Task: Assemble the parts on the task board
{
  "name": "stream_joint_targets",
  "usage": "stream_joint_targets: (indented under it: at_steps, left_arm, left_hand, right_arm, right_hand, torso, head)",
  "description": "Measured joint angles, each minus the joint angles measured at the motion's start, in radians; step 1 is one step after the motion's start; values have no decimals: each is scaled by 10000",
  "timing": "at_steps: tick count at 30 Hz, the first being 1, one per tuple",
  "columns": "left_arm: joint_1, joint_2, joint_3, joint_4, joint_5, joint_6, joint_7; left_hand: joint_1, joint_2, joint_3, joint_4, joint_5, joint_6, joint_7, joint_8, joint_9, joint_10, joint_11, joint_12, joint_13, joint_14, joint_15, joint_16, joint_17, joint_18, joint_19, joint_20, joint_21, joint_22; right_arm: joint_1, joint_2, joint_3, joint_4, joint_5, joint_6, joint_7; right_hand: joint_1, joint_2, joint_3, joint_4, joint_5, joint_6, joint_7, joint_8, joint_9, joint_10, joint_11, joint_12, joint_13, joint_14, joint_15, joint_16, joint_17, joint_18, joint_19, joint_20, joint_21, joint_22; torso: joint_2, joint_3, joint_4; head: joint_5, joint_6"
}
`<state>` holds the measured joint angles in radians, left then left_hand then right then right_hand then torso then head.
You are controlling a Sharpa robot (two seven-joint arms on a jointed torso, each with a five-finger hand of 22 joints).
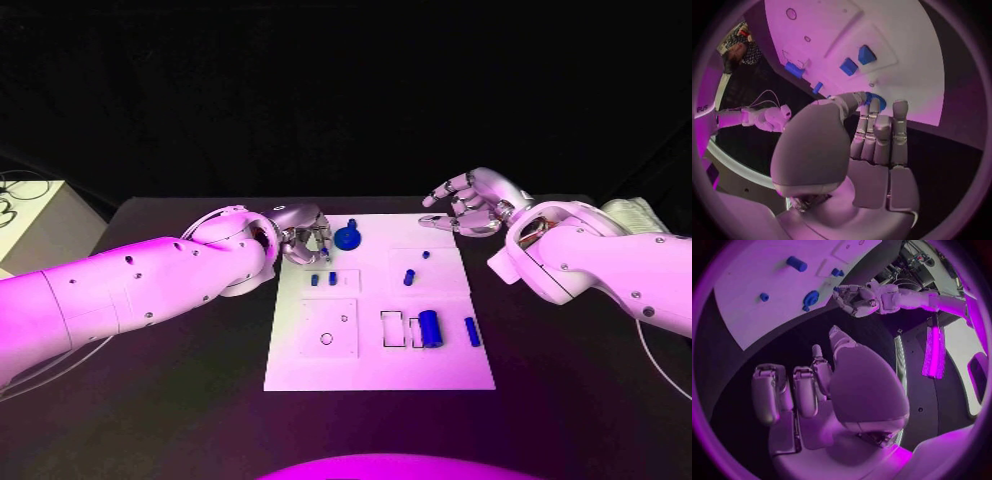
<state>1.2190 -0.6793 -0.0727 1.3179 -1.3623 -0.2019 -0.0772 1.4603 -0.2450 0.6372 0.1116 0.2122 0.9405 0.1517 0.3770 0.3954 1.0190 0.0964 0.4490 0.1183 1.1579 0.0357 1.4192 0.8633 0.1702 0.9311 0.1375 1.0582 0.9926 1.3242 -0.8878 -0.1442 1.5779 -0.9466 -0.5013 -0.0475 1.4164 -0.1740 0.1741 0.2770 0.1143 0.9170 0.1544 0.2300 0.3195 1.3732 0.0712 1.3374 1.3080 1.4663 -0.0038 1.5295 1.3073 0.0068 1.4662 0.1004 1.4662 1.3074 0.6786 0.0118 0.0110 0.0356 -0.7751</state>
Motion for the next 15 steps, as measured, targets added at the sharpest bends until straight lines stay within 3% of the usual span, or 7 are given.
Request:
stream_joint_targets:
  at_steps: [15]
  left_arm:
    - [-30,209,-3,-435,1,148,-3]
  left_hand:
    - [0,0,0,0,0,-1,-1,0,9,-1,0,0,1,-1,0,0,1,-1,0,0,0,19]
  right_arm:
    - [-8,9,0,0,0,5,-1]
  right_hand:
    - [0,0,0,0,0,0,0,9,0,0,0,0,-2,0,0,0,0,0,0,0,0,-1]
  torso:
    - [19,4,-31]
  head:
    - [41,-32]
